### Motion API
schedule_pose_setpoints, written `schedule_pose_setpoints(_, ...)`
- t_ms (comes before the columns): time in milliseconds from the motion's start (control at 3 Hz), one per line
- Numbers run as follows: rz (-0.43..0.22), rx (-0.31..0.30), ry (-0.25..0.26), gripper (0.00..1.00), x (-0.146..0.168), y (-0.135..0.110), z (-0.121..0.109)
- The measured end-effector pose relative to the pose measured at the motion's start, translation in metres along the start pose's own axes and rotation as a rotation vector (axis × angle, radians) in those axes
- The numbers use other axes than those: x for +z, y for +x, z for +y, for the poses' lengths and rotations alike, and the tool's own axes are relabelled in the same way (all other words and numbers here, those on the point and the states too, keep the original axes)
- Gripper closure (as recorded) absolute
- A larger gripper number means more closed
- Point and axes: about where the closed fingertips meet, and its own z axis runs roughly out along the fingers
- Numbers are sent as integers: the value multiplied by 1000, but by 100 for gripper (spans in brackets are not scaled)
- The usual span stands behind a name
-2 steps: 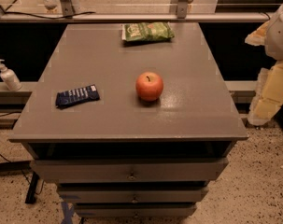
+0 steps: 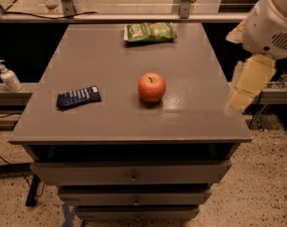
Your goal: Pick rxbar blueberry
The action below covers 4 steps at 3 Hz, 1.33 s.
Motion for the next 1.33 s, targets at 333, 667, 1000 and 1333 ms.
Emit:
schedule_pose_setpoints(333, -117, -16, -44, 0, 30, -77, -9)
schedule_pose_setpoints(667, -226, -19, -89, 0, 58, -148, -11)
schedule_pose_setpoints(1000, -278, 24, -112, 0, 75, -202, -4)
schedule_pose_setpoints(1333, -279, 50, -114, 0, 74, -205, -4)
